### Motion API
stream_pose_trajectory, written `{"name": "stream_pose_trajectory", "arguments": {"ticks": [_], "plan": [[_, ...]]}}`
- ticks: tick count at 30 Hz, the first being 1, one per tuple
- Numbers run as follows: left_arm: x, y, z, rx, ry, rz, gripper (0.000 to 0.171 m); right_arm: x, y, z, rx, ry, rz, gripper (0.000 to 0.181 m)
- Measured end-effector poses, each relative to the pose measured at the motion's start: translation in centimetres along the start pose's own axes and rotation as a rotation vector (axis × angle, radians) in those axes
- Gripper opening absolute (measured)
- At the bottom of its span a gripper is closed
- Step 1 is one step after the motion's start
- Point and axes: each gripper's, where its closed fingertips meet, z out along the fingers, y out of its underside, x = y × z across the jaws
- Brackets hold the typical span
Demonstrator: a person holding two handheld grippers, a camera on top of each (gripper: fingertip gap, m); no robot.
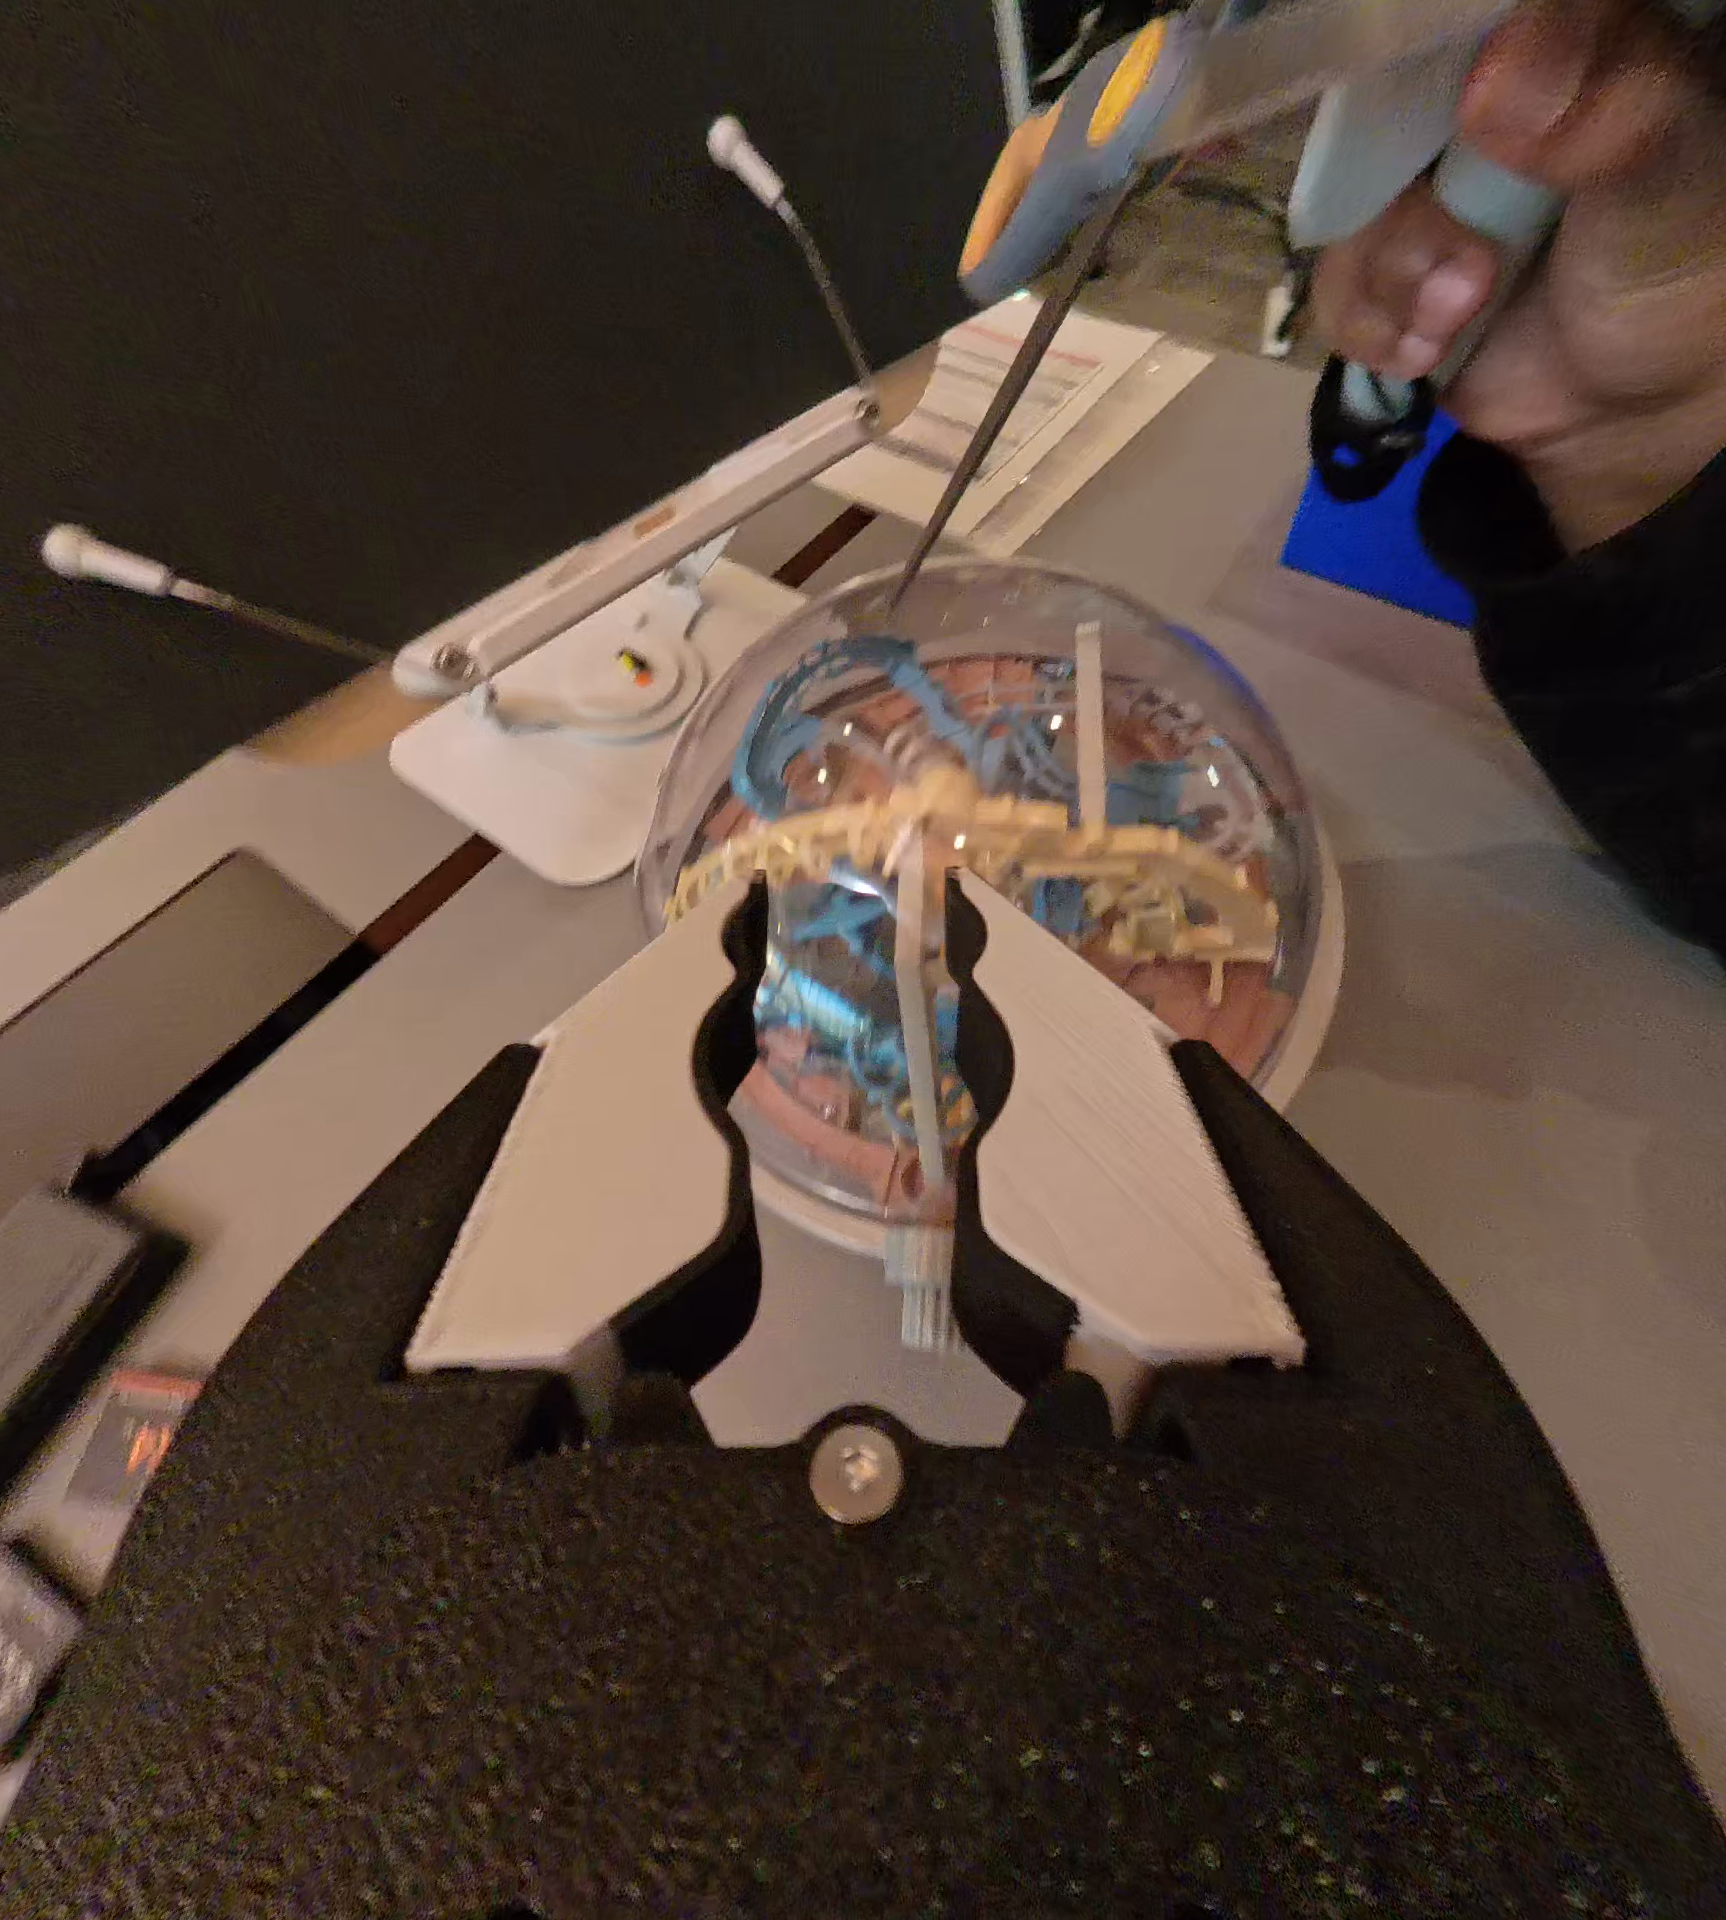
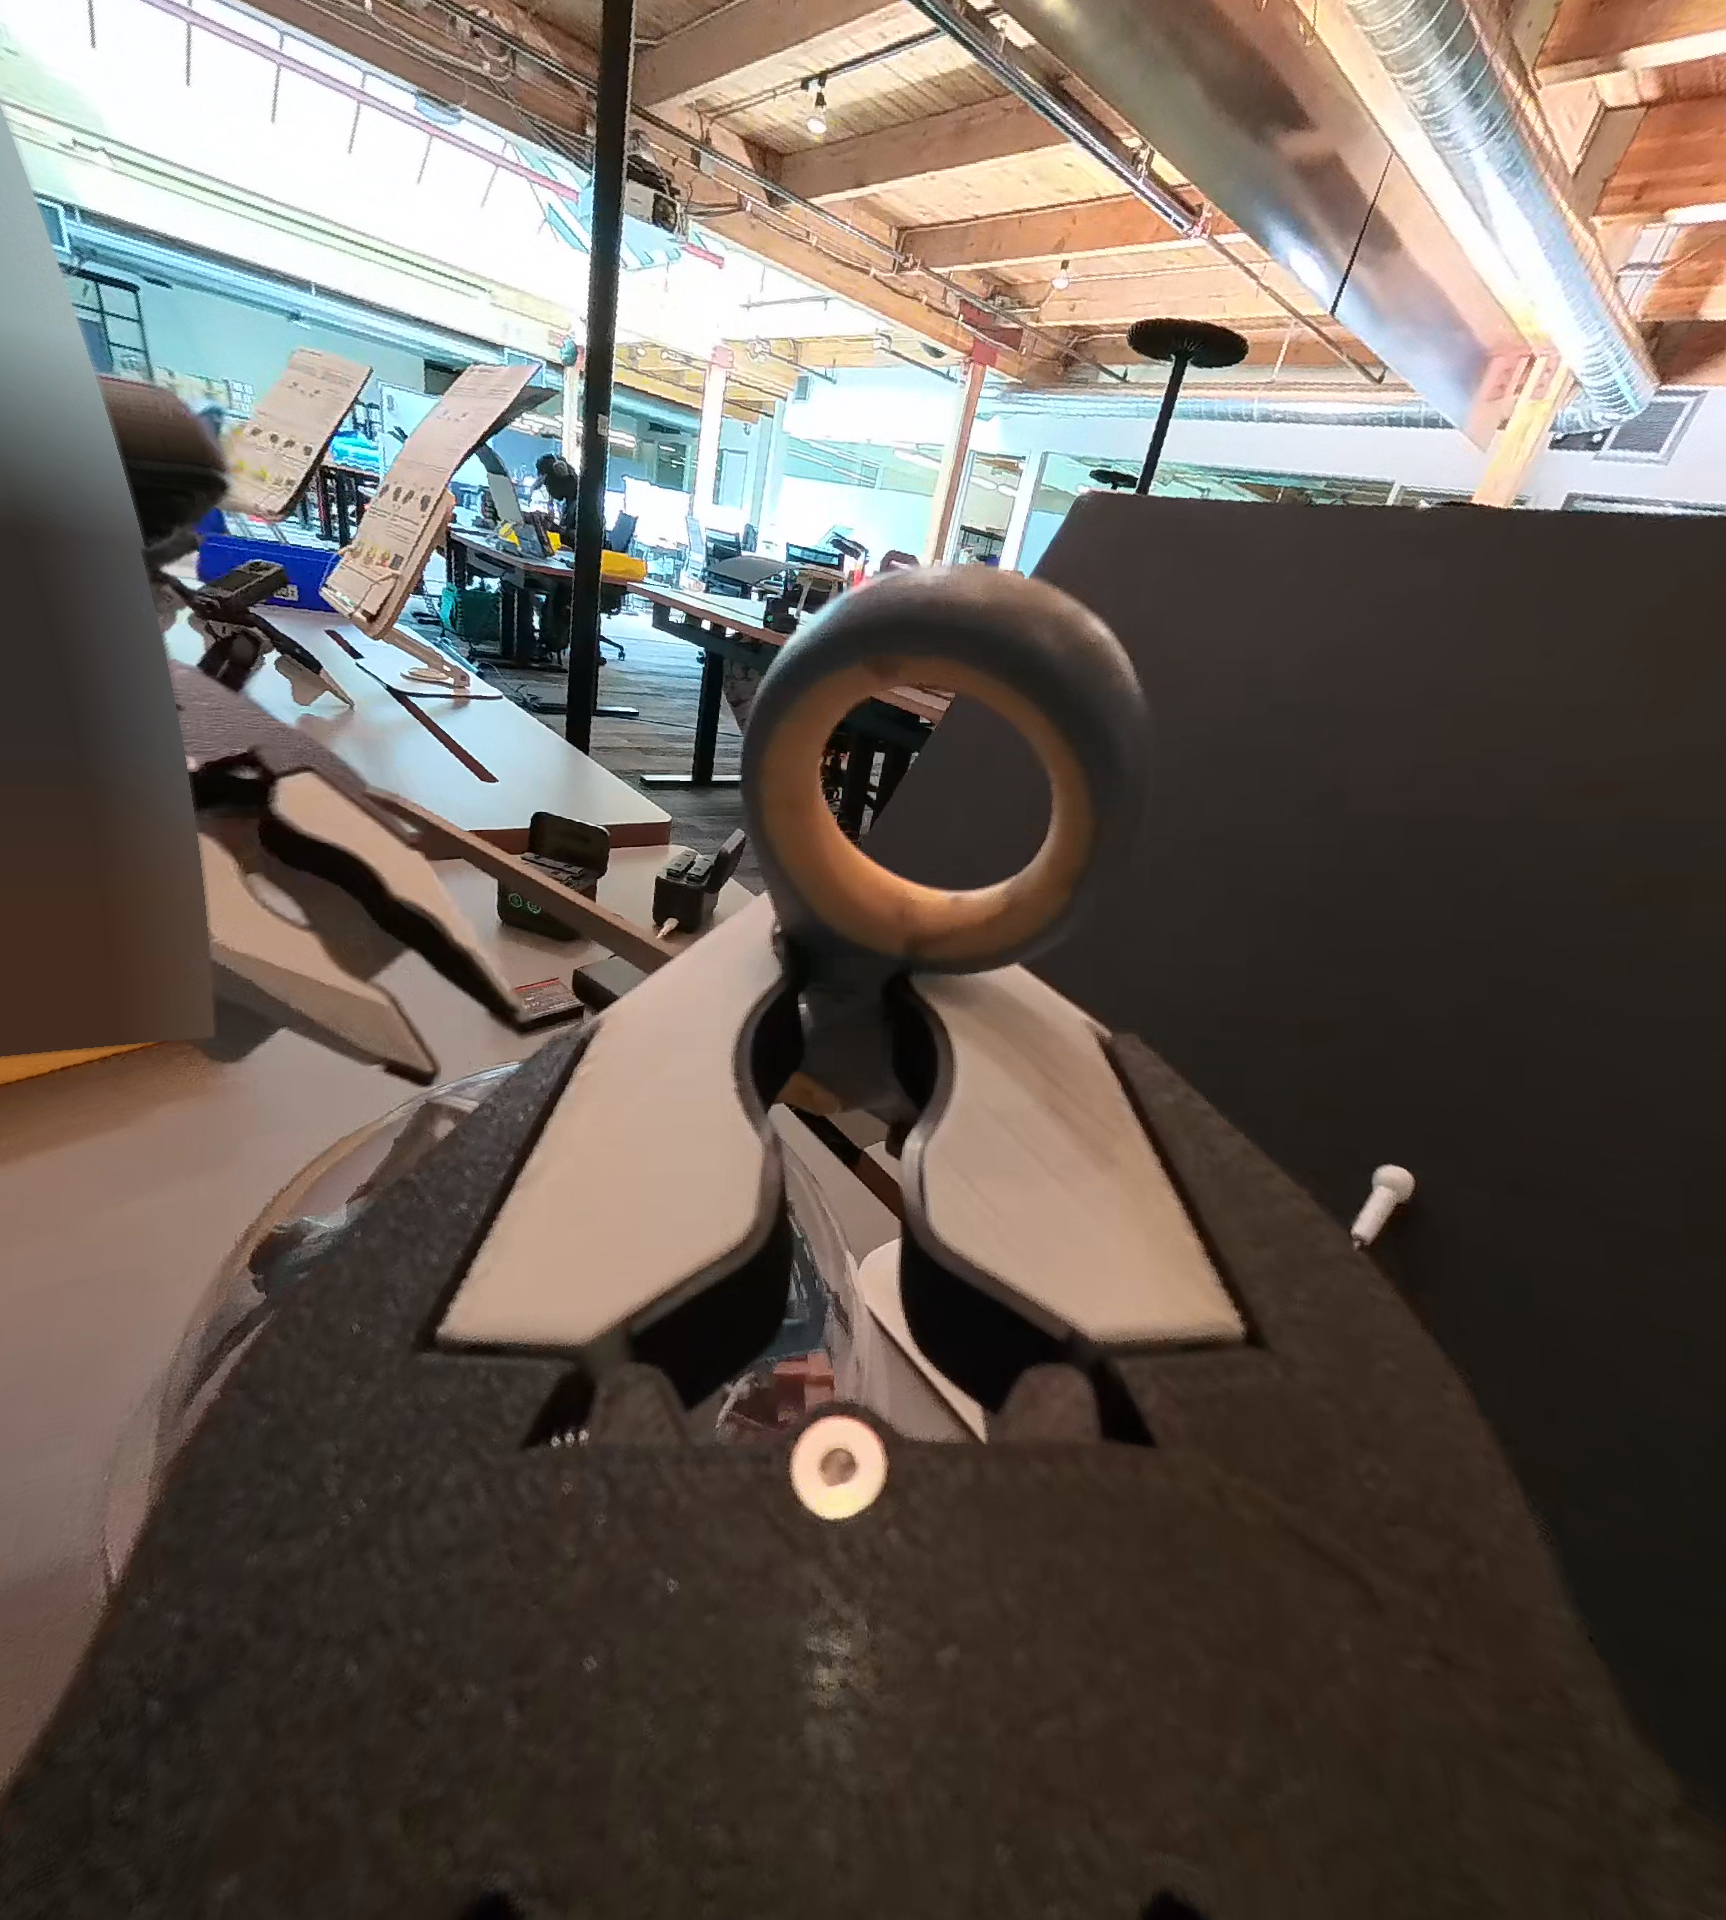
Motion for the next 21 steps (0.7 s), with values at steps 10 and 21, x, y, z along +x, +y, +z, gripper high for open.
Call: {"name": "stream_pose_trajectory", "arguments": {"ticks": [10, 21], "plan": [[3.4, 12.7, -3.2, -0.217, -0.062, -0.264, 0.034, 0.2, 0.1, -0.1, -0.004, 0.002, 0.002, 0.009], [2.3, 13.8, 0.0, -0.435, -0.097, 0.005, 0.034, -0.2, 0.0, -0.2, -0.008, -0.002, -0.007, 0.009]]}}
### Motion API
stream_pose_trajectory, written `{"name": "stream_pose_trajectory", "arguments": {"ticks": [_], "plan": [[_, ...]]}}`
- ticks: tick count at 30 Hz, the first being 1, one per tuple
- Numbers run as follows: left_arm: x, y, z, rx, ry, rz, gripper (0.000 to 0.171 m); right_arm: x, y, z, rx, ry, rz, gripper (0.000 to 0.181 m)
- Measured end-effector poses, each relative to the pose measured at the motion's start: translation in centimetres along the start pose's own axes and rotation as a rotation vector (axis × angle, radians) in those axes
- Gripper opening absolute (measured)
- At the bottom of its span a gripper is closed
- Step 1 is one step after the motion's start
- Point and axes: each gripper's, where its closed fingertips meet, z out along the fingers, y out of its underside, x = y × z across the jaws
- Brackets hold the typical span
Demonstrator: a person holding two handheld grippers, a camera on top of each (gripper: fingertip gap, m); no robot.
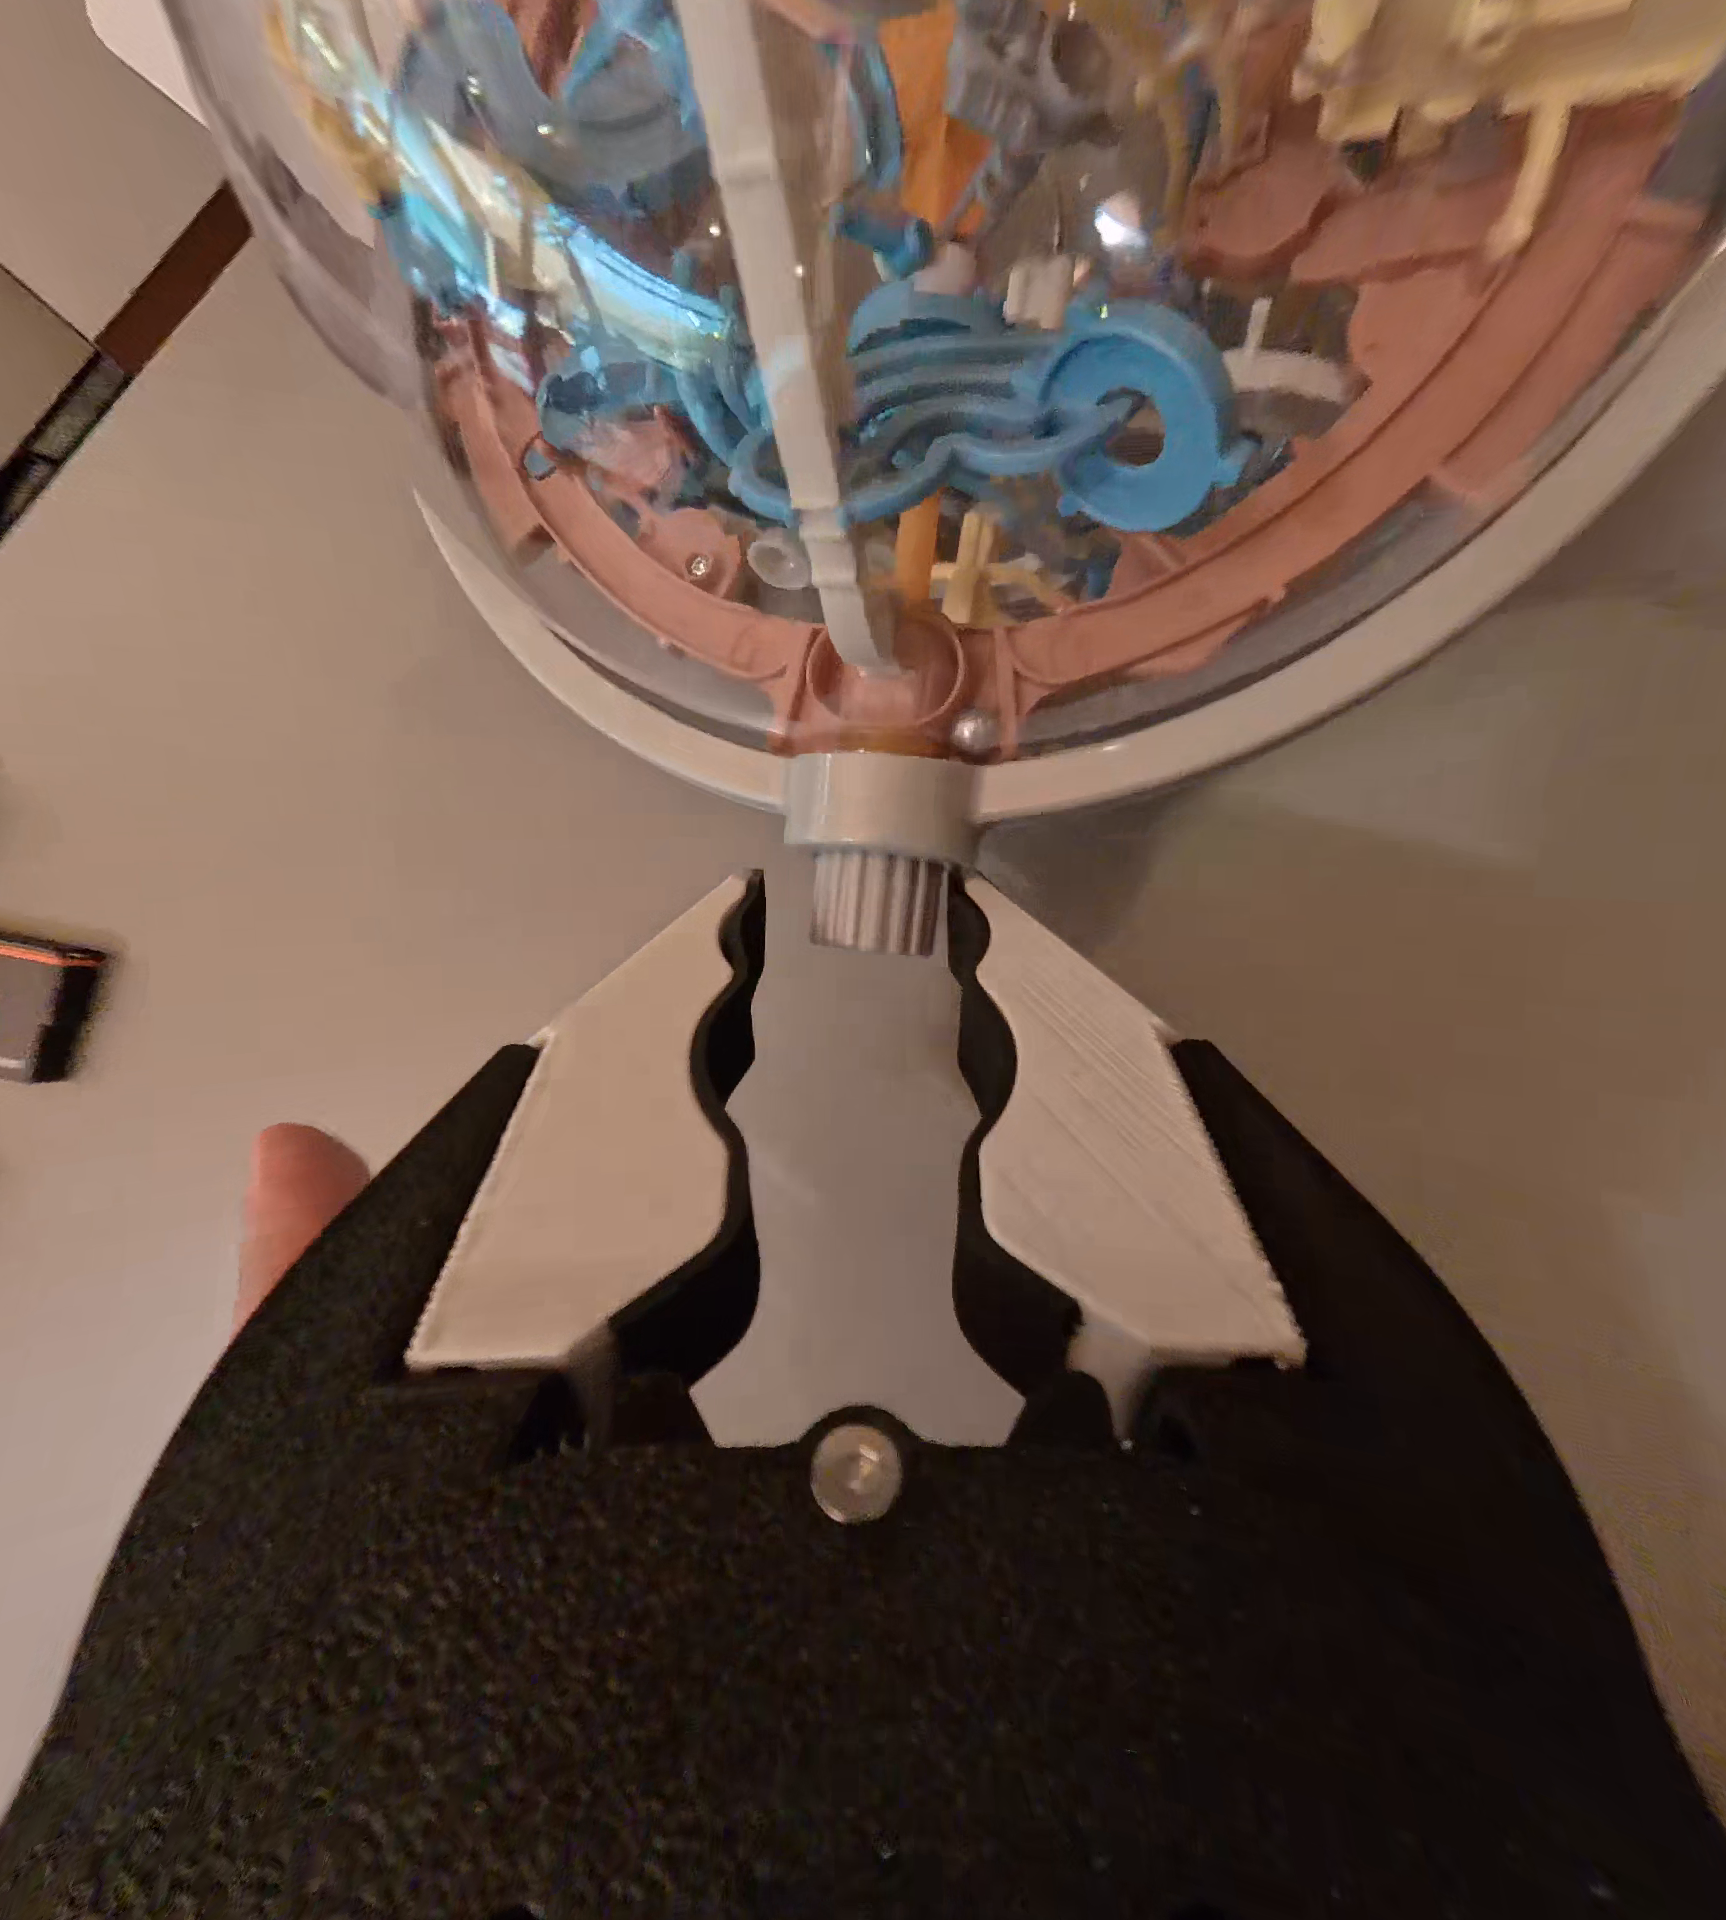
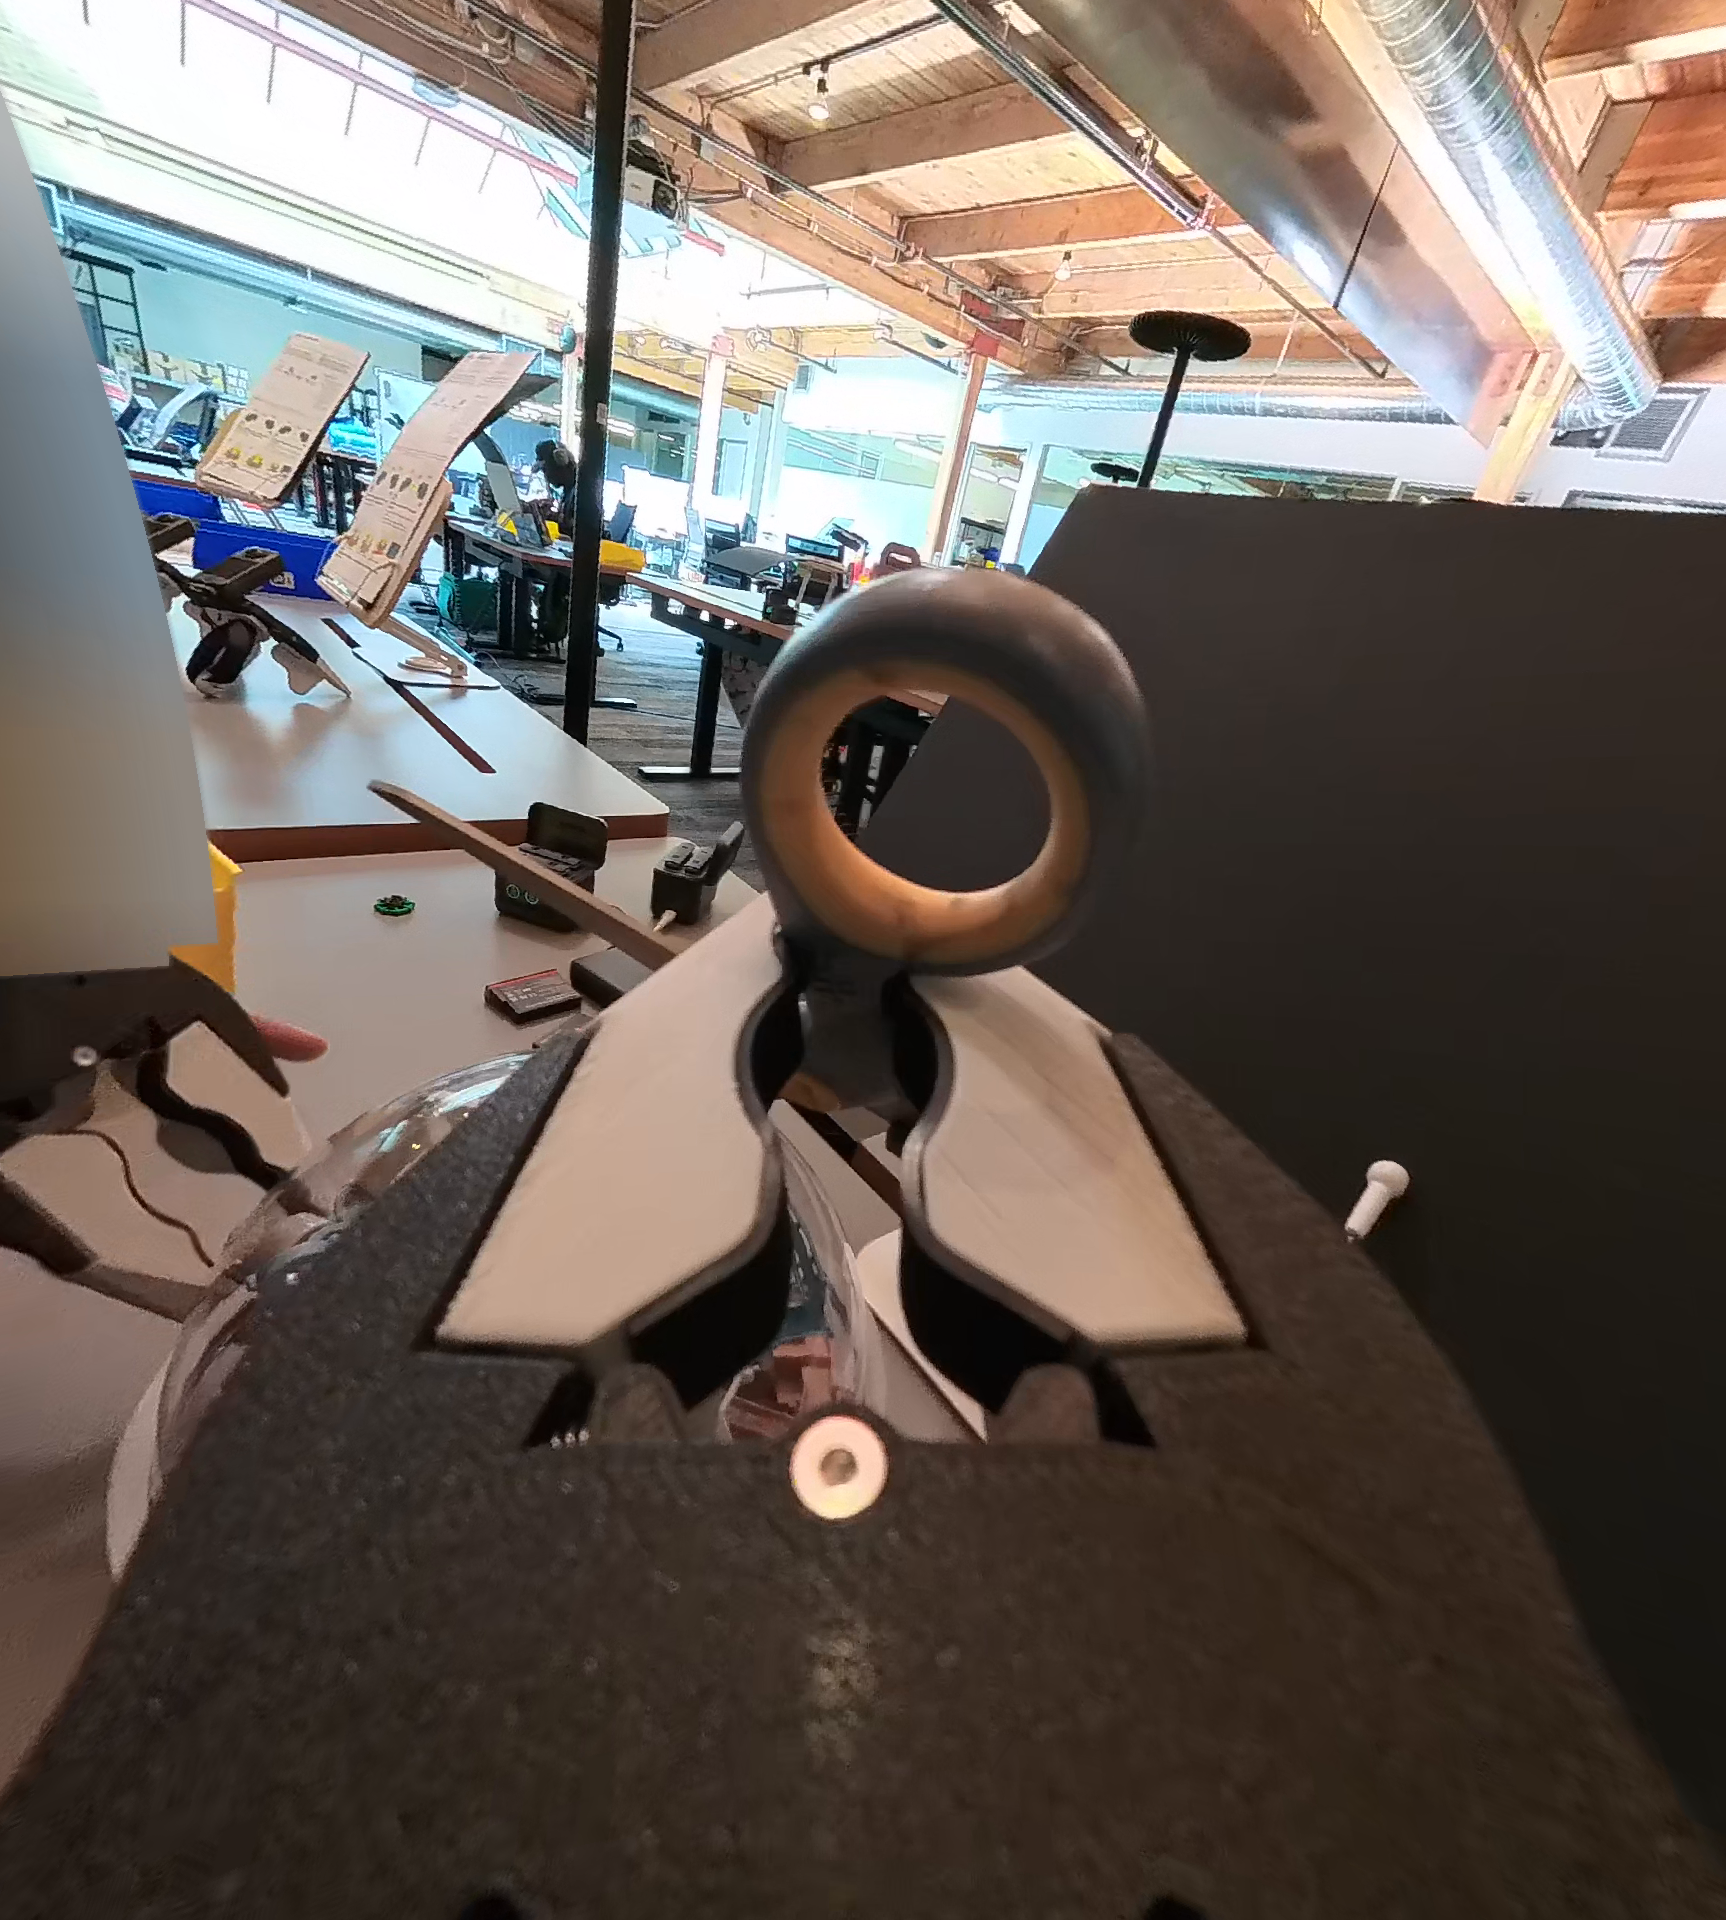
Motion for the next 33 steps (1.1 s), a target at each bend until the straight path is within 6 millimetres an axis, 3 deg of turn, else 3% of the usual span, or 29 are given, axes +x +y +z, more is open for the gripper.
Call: {"name": "stream_pose_trajectory", "arguments": {"ticks": [6, 8, 12, 16, 23, 28, 33], "plan": [[-1.1, 0.7, 1.0, -0.146, -0.103, 0.174, 0.034, 0.1, 0.1, 0.0, -0.002, -0.007, 0.01, 0.009], [-0.6, 0.6, 1.2, -0.17, -0.078, 0.22, 0.035, 0.1, 0.2, 0.0, -0.003, -0.008, 0.014, 0.009], [-0.2, 0.0, 1.4, -0.172, -0.005, 0.209, 0.04, 0.4, 0.4, 0.0, -0.012, 0.006, 0.007, 0.008], [0.8, 0.2, 1.5, -0.194, 0.082, 0.186, 0.03, 0.5, 0.6, 0.1, -0.015, 0.004, 0.016, 0.009], [-0.2, 1.8, 1.8, -0.293, 0.04, 0.228, 0.026, 0.0, 0.8, 0.3, -0.012, -0.024, 0.04, 0.008], [1.0, 1.9, 0.9, -0.246, 0.096, 0.266, 0.018, -0.8, 0.5, 0.3, -0.032, -0.039, 0.003, 0.009], [2.6, 3.0, -0.6, -0.247, 0.179, 0.279, 0.018, -2.4, -1.2, -0.5, -0.004, -0.089, 0.007, 0.008]]}}
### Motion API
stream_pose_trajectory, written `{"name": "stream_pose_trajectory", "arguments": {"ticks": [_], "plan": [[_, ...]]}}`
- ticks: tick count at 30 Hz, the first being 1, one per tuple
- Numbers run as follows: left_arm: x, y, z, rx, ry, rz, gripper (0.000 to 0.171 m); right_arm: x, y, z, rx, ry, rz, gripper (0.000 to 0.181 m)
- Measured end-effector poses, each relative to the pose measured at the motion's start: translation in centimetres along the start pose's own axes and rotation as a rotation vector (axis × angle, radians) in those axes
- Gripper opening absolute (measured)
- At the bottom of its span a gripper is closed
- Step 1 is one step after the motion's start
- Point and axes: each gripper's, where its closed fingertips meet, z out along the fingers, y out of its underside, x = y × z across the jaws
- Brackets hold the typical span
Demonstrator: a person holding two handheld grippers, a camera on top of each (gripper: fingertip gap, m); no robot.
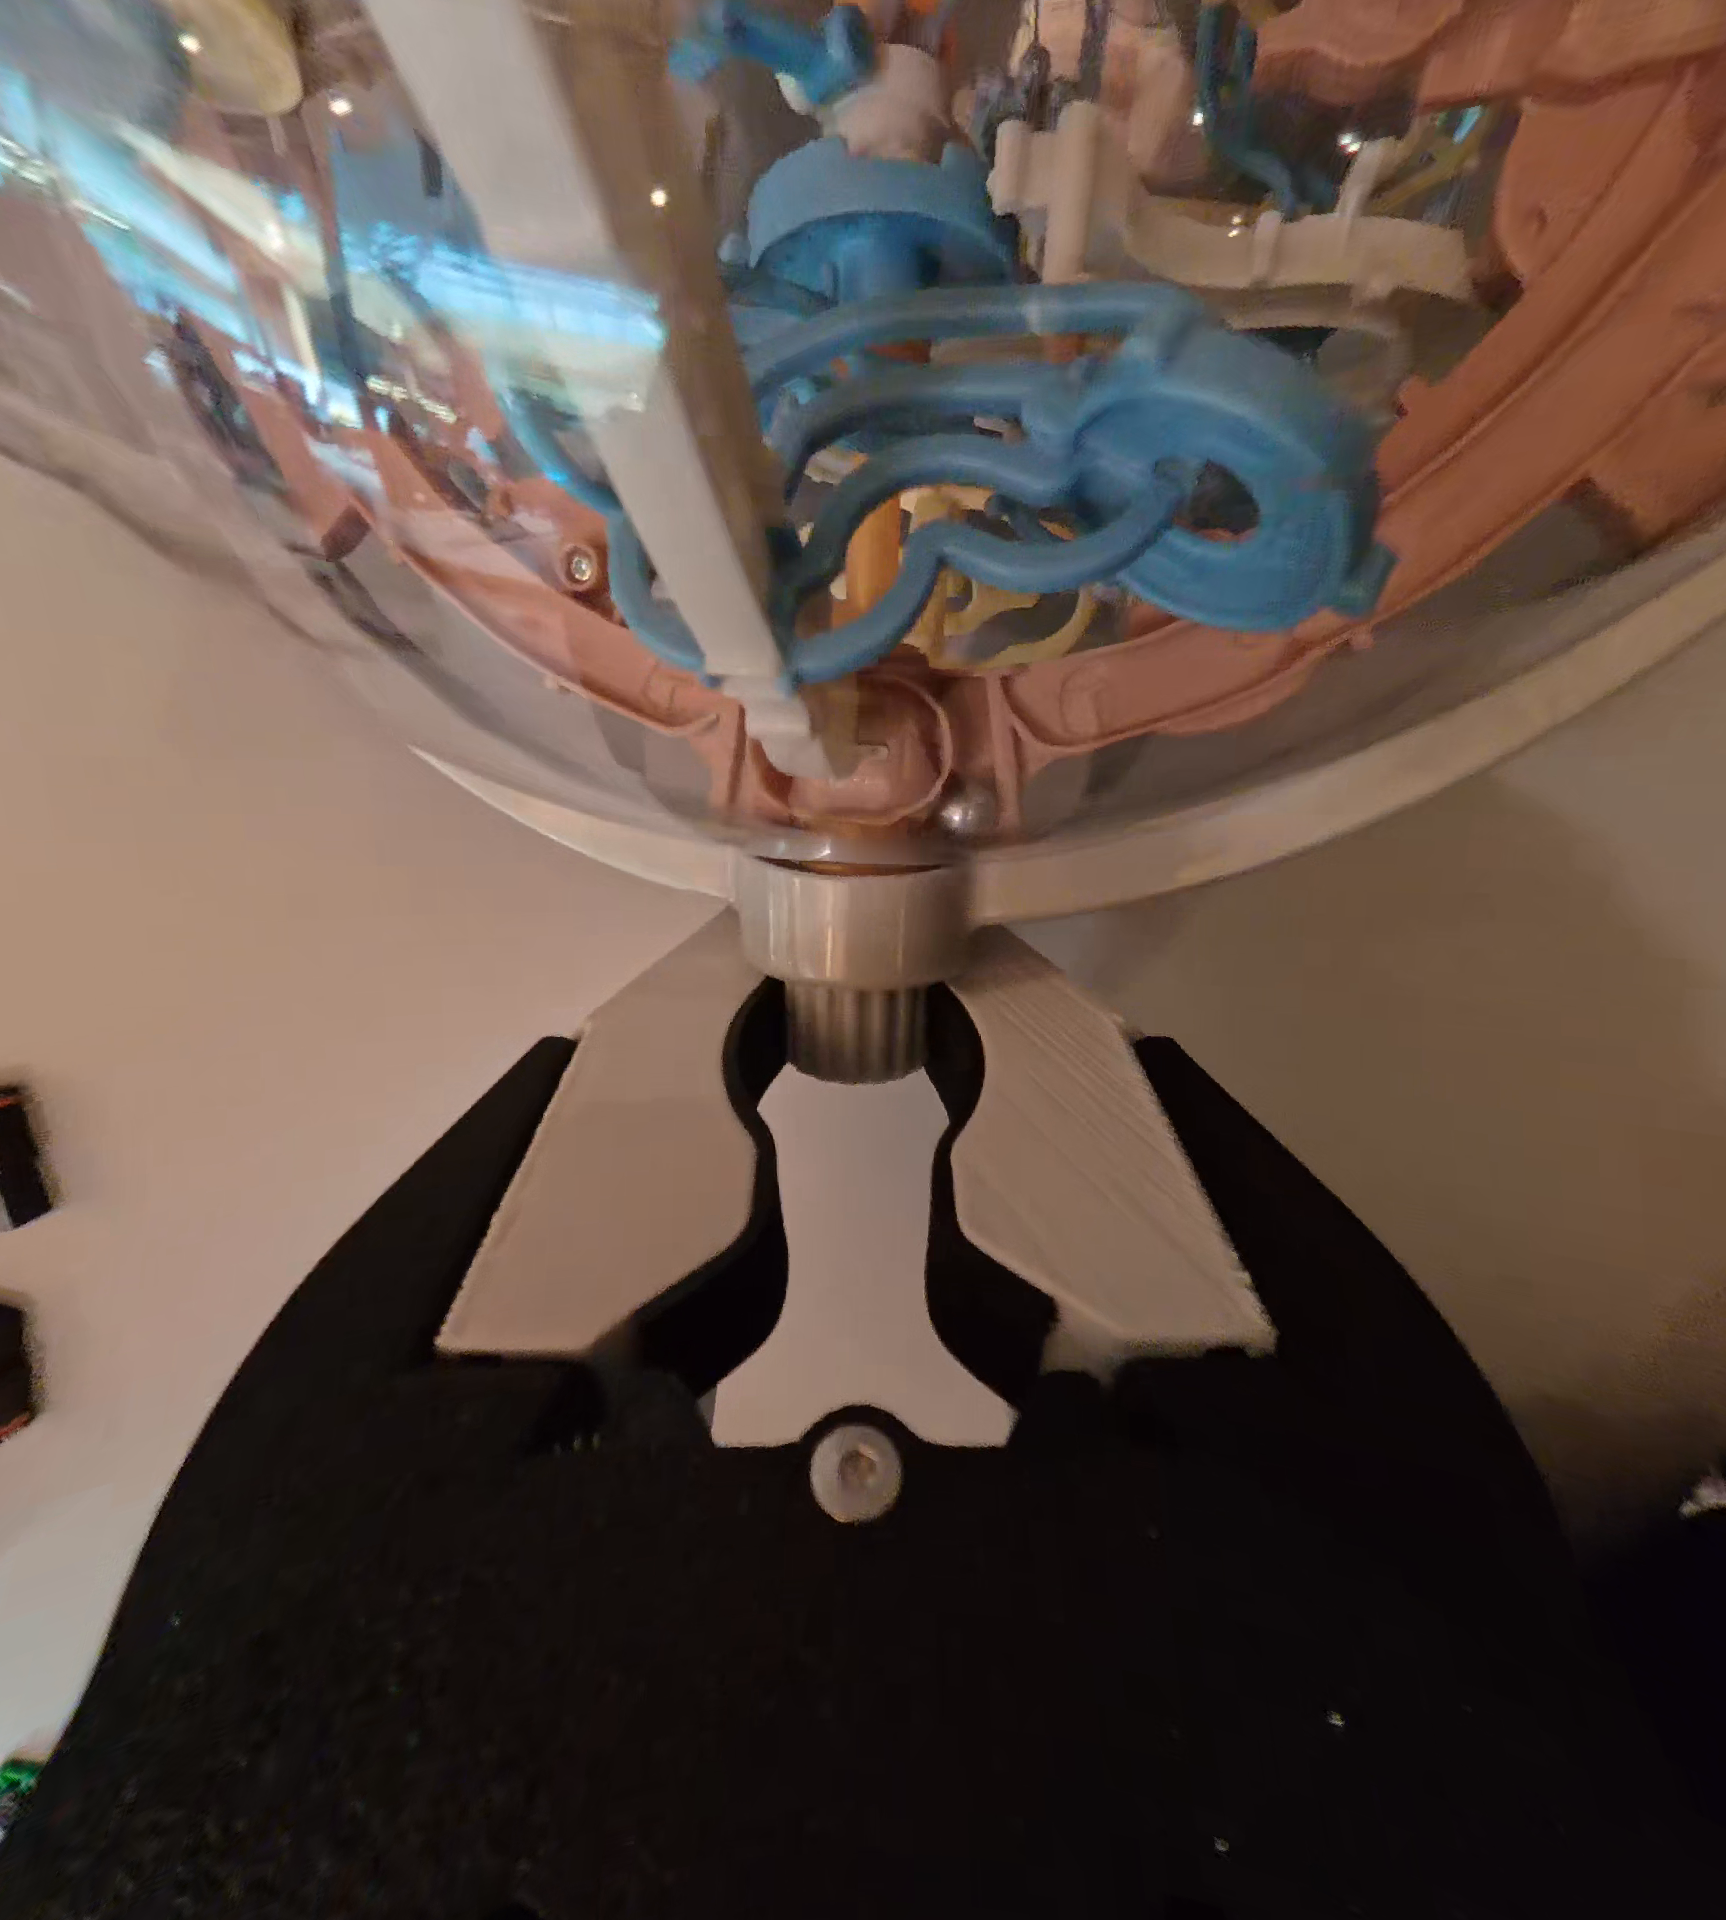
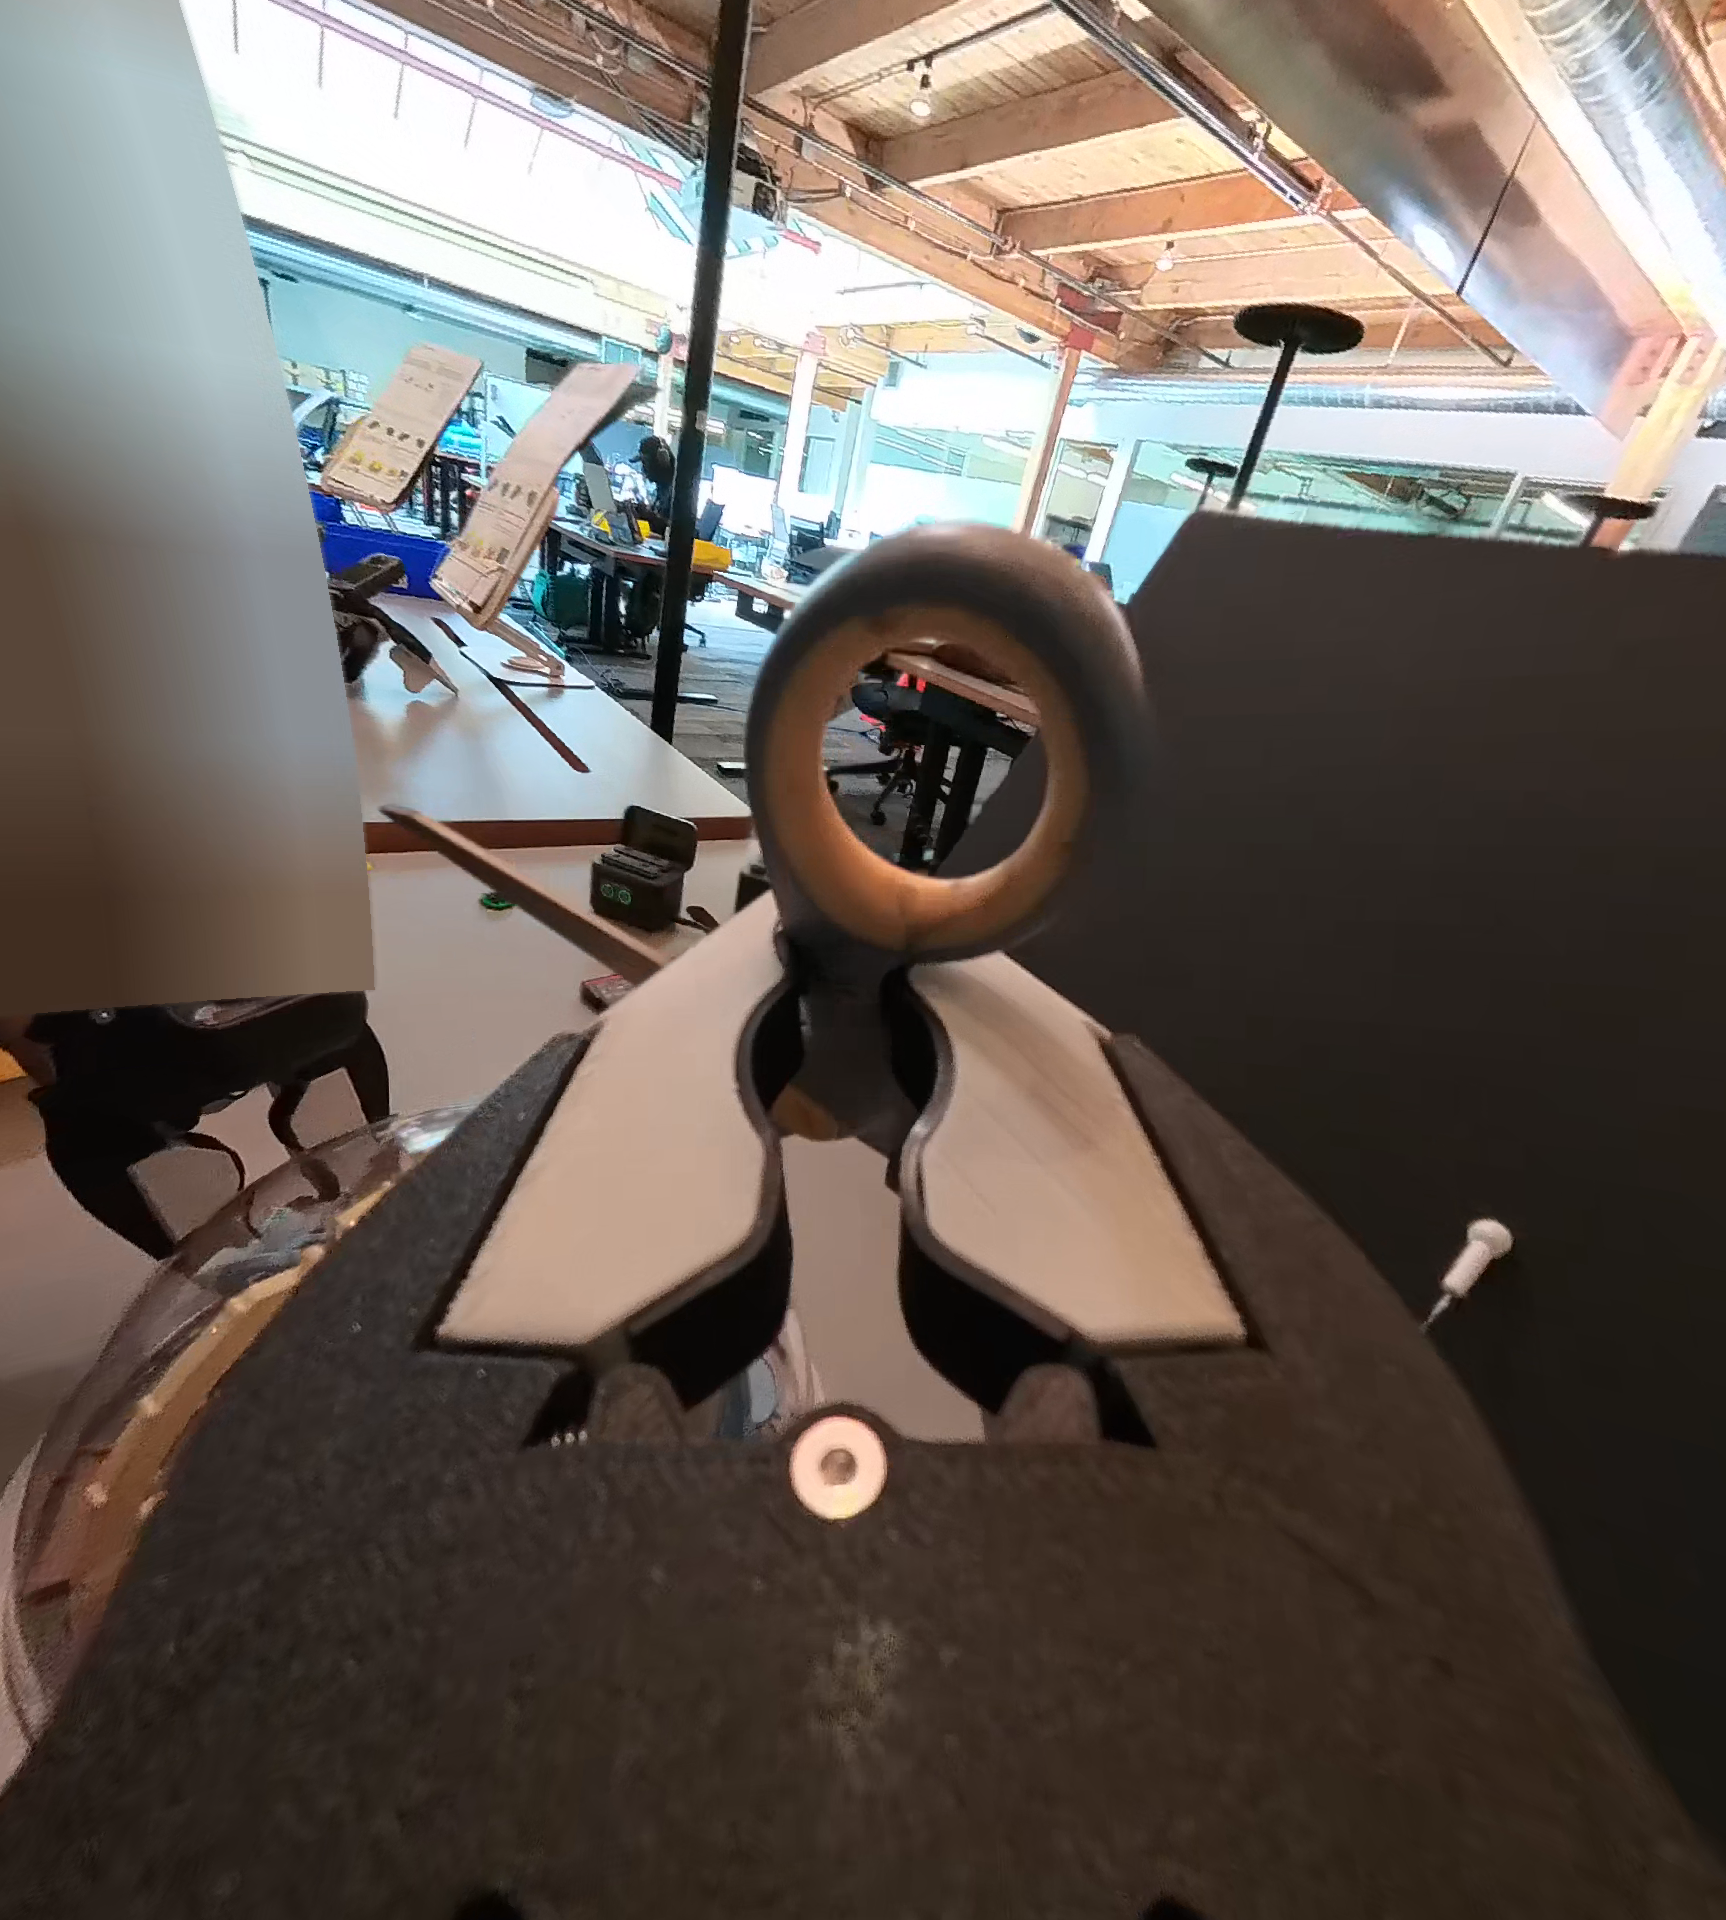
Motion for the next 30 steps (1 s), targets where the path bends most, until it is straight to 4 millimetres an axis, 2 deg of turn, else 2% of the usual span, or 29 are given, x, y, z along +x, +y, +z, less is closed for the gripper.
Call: {"name": "stream_pose_trajectory", "arguments": {"ticks": [6, 13, 16, 18, 21, 24, 27, 30], "plan": [[1.5, 1.5, -0.7, -0.018, 0.003, -0.013, 0.018, -2.5, -2.4, -2.1, 0.015, -0.021, -0.04, 0.008], [2.9, 2.4, -1.1, 0.008, -0.011, 0.008, 0.018, -3.4, -2.3, -4.7, 0.029, -0.013, 0.011, 0.008], [3.0, 2.3, -1.1, 0.007, -0.033, 0.038, 0.018, -2.3, -3.8, -6.3, 0.05, 0.037, -0.034, 0.008], [3.1, 2.6, -1.1, -0.005, -0.052, 0.061, 0.018, -1.0, -6.1, -7.8, 0.095, 0.11, -0.083, 0.007], [2.9, 2.5, -1.1, -0.003, -0.072, 0.085, 0.018, 0.8, -9.3, -11.2, 0.2, 0.217, -0.115, 0.008], [2.9, 2.3, -1.2, 0.002, -0.078, 0.09, 0.018, 1.5, -10.0, -12.9, 0.207, 0.28, -0.159, 0.008], [2.9, 2.3, -1.2, -0.003, -0.073, 0.085, 0.018, 1.8, -10.0, -13.4, 0.17, 0.316, -0.221, 0.008], [2.8, 2.4, -1.1, -0.006, -0.074, 0.084, 0.018, 2.6, -11.0, -14.0, 0.164, 0.332, -0.253, 0.008]]}}
